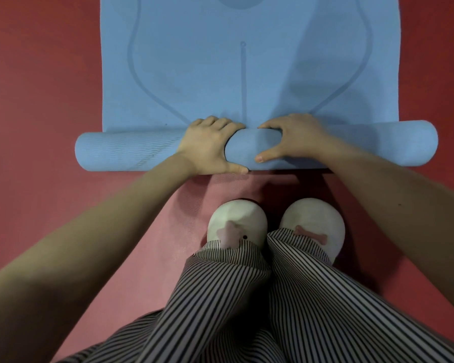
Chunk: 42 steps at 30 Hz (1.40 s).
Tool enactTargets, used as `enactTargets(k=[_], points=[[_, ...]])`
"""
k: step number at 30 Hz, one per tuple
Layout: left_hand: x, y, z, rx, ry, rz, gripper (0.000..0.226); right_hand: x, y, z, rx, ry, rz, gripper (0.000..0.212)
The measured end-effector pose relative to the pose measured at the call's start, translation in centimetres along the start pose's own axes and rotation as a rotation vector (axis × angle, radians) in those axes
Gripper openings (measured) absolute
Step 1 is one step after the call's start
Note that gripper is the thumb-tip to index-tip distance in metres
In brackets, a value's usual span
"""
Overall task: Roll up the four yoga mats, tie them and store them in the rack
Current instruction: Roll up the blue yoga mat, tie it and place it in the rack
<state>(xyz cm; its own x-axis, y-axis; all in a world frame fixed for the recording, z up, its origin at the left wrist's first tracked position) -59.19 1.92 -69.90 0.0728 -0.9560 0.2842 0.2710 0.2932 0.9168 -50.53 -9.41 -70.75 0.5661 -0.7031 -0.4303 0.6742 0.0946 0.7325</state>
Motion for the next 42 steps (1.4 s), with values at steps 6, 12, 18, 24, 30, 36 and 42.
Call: enactTargets(k=[6, 12, 18, 24, 30, 36, 42], points=[[-0.7, 0.5, -1.7, -0.147, 0.050, 0.113, 0.097, 0.0, 0.5, -0.7, -0.118, -0.053, -0.009, 0.066], [-0.1, -2.3, 0.2, -0.413, 0.096, 0.292, 0.083, 0.3, -3.0, 1.6, -0.360, -0.097, -0.147, 0.052], [-0.7, -2.7, -0.8, -0.539, 0.155, 0.464, 0.055, -1.1, -1.5, 2.4, 0.054, 0.079, 0.094, 0.070], [-0.7, -2.3, -0.9, -0.409, 0.080, 0.475, 0.080, -2.1, -3.0, 3.2, 0.092, 0.147, 0.231, 0.086], [-0.2, 0.8, -0.8, -0.023, -0.103, 0.351, 0.065, -1.2, -1.5, 1.4, 0.025, 0.126, 0.103, 0.077], [-0.2, 0.9, -0.4, 0.144, -0.093, 0.320, 0.048, -0.5, -1.0, -0.7, -0.120, 0.072, 0.127, 0.075], [-0.9, 0.7, -0.5, 0.093, -0.006, 0.376, 0.051, -1.7, -0.1, 0.9, 0.108, 0.158, 0.187, 0.077]])
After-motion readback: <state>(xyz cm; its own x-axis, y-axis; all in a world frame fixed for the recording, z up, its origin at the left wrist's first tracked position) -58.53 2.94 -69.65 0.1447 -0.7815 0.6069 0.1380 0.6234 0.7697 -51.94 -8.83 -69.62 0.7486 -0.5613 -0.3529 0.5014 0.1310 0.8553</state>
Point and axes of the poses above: each hand's wrist, its own z-axis away from the middle knuckle, its own y-axis out of the back of the hand, x = y × z, the point moved 8 cm from there along -z, towards the middle knuckle
